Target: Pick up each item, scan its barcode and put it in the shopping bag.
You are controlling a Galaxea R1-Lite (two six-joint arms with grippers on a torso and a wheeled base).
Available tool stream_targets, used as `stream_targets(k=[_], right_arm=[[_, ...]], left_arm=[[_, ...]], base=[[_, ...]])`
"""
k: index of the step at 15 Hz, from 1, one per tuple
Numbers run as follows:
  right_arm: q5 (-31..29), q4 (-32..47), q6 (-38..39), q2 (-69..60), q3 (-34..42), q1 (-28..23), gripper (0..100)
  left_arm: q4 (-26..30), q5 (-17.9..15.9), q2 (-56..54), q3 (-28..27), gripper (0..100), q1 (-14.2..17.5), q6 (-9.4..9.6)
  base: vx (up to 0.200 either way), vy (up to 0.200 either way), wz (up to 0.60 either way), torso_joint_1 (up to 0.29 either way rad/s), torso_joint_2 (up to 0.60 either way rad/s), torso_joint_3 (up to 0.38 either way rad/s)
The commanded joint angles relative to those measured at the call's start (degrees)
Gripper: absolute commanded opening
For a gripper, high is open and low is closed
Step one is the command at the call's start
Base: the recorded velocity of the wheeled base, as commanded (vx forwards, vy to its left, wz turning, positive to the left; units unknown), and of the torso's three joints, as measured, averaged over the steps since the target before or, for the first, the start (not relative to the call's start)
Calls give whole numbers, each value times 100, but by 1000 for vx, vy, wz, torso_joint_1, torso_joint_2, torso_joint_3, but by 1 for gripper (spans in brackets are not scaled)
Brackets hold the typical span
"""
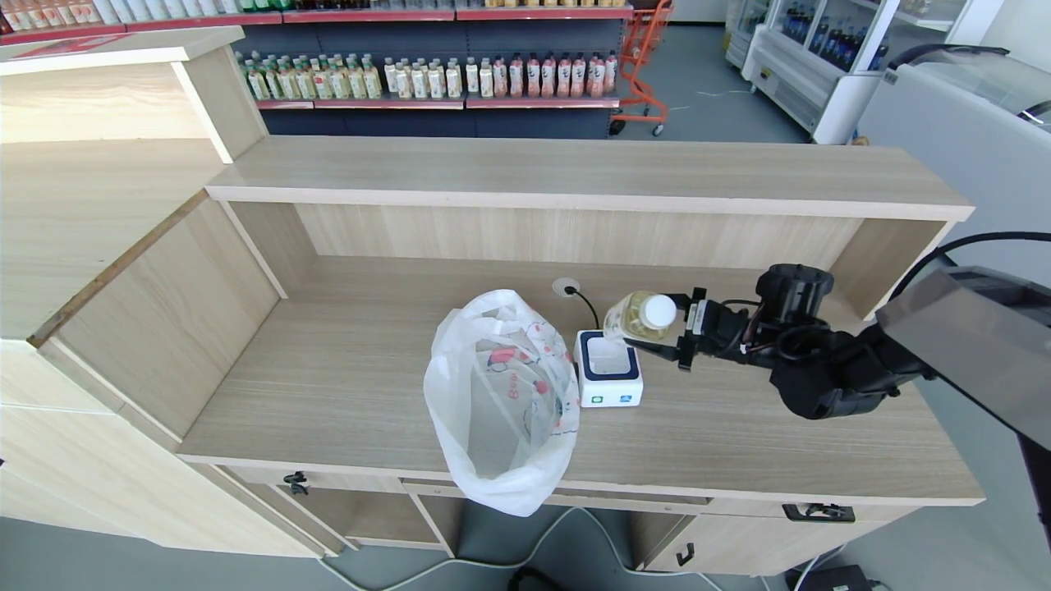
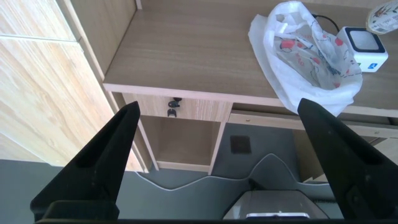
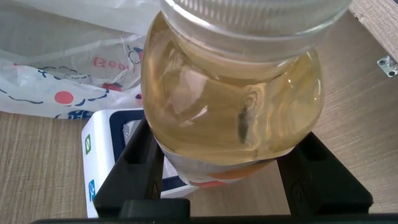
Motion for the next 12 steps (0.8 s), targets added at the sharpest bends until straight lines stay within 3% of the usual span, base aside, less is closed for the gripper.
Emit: stream_targets(k=[1, 12], right_arm=[[3, 31, 0, 88, -22, 2, 0], [47, 31, 35, 440, -382, 108, 0]], left_arm=[[-1, 1, -2, 1, 100, 0, -1], [-1, 1, -2, 1, 100, 0, -1]], base=[[0, 0, 0, 0, 0, 0], [0, 0, 0, 0, 0, 0]])
